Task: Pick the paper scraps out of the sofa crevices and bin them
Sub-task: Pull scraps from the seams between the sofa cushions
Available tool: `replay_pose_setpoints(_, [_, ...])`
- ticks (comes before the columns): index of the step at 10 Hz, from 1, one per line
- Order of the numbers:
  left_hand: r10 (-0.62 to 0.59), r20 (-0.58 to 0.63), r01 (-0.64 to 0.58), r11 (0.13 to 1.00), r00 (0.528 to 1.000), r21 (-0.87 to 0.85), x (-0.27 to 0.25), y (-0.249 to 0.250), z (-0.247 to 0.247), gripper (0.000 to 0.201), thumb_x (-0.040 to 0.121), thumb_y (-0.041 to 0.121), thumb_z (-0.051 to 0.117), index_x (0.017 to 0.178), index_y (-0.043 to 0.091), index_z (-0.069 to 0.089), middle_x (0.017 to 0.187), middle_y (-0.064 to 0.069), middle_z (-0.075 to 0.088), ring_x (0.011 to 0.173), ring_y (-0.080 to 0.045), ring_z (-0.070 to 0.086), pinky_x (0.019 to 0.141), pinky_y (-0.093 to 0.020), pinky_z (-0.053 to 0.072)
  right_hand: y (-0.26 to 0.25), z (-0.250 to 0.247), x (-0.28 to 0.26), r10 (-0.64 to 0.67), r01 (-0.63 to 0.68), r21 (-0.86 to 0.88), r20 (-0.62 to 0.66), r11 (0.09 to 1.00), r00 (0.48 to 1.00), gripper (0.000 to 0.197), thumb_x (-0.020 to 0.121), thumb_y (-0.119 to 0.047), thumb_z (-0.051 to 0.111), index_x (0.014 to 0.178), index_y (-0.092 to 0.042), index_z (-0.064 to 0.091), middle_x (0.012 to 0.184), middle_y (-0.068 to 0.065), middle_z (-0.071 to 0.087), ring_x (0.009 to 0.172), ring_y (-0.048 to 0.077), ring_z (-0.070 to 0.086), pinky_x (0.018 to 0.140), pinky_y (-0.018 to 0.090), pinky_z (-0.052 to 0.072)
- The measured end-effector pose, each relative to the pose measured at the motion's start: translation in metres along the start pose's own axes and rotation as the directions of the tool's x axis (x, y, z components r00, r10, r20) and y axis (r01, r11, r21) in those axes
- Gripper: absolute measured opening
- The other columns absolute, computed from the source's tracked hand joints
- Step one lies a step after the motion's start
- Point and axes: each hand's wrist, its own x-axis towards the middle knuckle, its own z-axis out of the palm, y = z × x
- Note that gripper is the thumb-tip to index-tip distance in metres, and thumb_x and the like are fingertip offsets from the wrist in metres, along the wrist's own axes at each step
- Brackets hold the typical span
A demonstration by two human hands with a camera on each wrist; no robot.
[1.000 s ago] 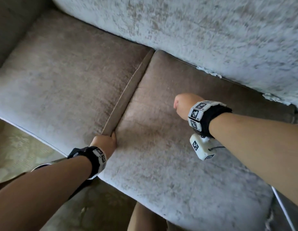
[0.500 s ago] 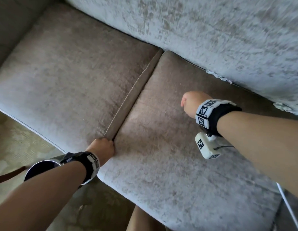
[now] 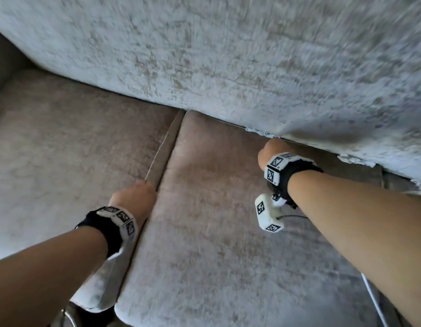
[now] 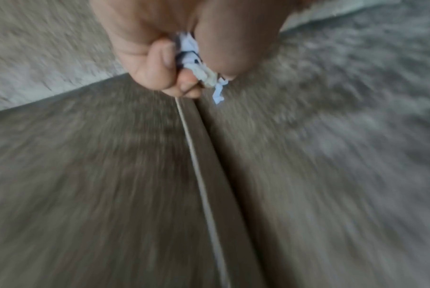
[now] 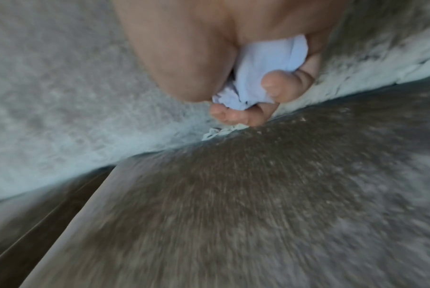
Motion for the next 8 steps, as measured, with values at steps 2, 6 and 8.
replay_pose_setpoints(2, [0.162,-0.124,-0.168,0.985,0.979,-0.044,0.057,0.057,-0.056,0.029,0.102,0.033,0.031,0.107,0.012,0.05,0.113,-0.011,0.06,0.102,-0.035,0.063,0.078,-0.042,0.048,0.006,0.021,0.068,0.227,-0.147,0.415,-0.149,0.898,0.963,0.055,0.096,-0.037,0.05,0.134,0.002,0.045,0.132,0.021,0.052,0.119,0.036,0.052,0.094,0.042,0.043])
replay_pose_setpoints(6, [0.233,-0.127,-0.247,0.963,0.964,-0.107,0.15,0.087,-0.073,0.02,0.099,0.022,0.037,0.105,0.011,0.052,0.111,-0.01,0.061,0.099,-0.034,0.064,0.069,-0.037,0.039,-0.033,0.021,0.115,0.187,-0.189,0.124,0.027,0.974,0.982,0.059,0.09,-0.067,0.039,0.078,-0.015,0.065,0.085,0.008,0.066,0.078,0.026,0.061,0.074,0.033,0.048])
replay_pose_setpoints(8, [0.263,-0.074,-0.271,0.955,0.962,-0.12,0.156,0.09,-0.081,0.026,0.095,0.024,0.044,0.109,0.007,0.058,0.116,-0.013,0.059,0.103,-0.036,0.061,0.079,-0.039,0.047,-0.035,0.019,0.117,0.185,-0.185,0.021,-0.009,0.982,0.983,0.037,0.098,-0.014,0.032,0.128,-0.006,0.053,0.127,0.018,0.058,0.117,0.035,0.055,0.097,0.048,0.047])
